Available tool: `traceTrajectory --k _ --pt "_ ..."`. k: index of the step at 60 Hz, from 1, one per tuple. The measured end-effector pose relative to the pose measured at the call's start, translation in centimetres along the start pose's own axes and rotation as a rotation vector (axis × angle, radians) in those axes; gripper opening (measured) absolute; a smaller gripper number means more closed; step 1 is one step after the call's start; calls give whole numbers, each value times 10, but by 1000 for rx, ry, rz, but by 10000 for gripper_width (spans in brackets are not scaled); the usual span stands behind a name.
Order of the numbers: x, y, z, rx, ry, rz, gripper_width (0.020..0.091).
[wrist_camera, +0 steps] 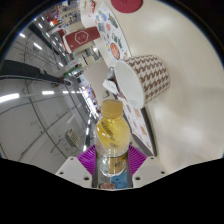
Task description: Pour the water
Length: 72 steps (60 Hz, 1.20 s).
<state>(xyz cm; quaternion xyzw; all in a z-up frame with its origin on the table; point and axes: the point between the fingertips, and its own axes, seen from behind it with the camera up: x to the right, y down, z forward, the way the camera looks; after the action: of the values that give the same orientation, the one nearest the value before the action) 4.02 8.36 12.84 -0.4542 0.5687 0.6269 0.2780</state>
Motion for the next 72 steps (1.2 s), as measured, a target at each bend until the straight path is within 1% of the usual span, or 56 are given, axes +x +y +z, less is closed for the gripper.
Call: traceTrajectory --k 1,12,14,15,20,23,30,31,38,39,43,49,52,55,56,63,64,65,66,67,71,72 --pt "-1 -1 -9 -1 6 4 391" --pt "-4 0 -8 -42 65 -100 391" --pt "-8 0 -8 -53 88 -173 390" --pt "-12 5 -20 -59 92 -209 390" --pt "-29 0 -21 -76 163 -503 392" --pt "-49 -8 -32 -69 189 -714 393" --pt "-106 -35 -52 12 230 -1193 393" --pt "-121 -43 -60 22 229 -1245 392" --pt "-148 -96 -85 143 304 -1544 392" --pt "-149 -113 -89 155 322 -1579 393" --pt "-144 -155 -103 197 411 -1705 395" --pt "-119 -202 -124 212 514 -1815 395" --pt "-105 -223 -135 203 558 -1844 395" --pt "-87 -239 -140 175 588 -1862 395" --pt "-76 -241 -135 172 599 -1868 395" --pt "-50 -266 -152 121 634 -1883 396" --pt "-37 -265 -140 115 643 -1884 395" --pt "-36 -268 -152 107 648 -1882 394" --pt "-33 -268 -157 107 642 -1888 408" --pt "-37 -267 -156 123 612 -1903 404" --pt "-36 -268 -154 125 609 -1920 405" --pt "-35 -267 -156 131 608 -1918 421"
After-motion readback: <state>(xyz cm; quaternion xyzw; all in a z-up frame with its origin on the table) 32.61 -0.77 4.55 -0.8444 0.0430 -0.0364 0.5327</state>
